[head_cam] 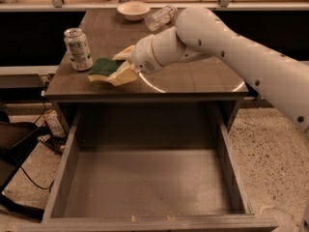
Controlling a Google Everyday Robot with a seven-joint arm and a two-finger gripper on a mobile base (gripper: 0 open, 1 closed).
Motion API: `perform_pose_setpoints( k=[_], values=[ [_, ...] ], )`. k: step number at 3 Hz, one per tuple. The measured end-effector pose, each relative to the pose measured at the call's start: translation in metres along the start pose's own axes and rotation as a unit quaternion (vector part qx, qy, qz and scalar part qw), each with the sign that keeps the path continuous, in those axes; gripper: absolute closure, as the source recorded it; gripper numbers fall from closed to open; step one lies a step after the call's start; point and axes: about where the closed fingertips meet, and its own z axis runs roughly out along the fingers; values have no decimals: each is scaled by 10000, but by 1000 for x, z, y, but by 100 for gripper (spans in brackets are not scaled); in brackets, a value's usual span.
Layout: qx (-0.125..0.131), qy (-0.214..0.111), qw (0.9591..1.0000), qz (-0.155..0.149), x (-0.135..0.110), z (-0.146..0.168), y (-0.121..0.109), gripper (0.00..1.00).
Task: Move sponge near 7up can
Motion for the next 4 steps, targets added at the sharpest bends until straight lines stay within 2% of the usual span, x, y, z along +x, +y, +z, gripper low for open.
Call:
perform_pose_setpoints(
  k=[1, 4],
  values=[
    [-18, 0, 10000, 0, -1, 1, 1, 82],
    [-81, -8, 10000, -14, -2, 8, 5, 12]
  ],
)
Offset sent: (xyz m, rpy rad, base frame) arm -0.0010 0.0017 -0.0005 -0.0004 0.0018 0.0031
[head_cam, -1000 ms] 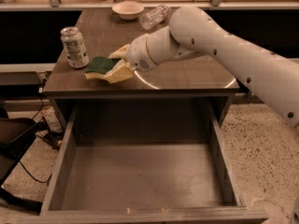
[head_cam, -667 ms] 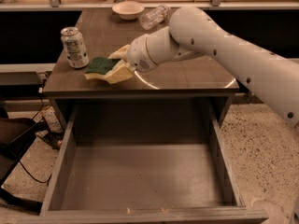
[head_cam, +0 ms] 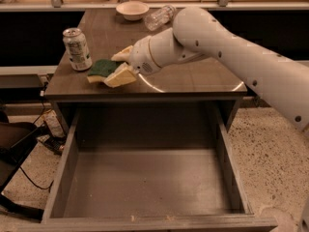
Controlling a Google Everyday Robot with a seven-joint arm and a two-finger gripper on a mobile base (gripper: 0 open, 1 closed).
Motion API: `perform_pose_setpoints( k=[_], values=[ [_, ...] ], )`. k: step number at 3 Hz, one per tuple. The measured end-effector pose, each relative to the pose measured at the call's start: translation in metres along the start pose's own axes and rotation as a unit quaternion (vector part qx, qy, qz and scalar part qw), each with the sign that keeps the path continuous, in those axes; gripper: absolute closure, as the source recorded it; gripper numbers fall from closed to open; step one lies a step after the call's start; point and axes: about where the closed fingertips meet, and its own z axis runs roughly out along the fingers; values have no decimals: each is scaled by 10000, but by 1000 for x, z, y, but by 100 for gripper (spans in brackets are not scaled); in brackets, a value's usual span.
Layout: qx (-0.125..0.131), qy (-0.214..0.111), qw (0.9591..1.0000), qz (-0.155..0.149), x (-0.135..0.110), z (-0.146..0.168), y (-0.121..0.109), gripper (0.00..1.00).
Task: Move sponge near 7up can
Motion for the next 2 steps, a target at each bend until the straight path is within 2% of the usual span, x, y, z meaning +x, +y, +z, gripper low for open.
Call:
perform_pose_setpoints(
  k=[1, 2],
  values=[
    [-19, -2, 10000, -4, -1, 2, 1, 0],
    [-20, -2, 10000, -4, -1, 2, 1, 0]
  ],
)
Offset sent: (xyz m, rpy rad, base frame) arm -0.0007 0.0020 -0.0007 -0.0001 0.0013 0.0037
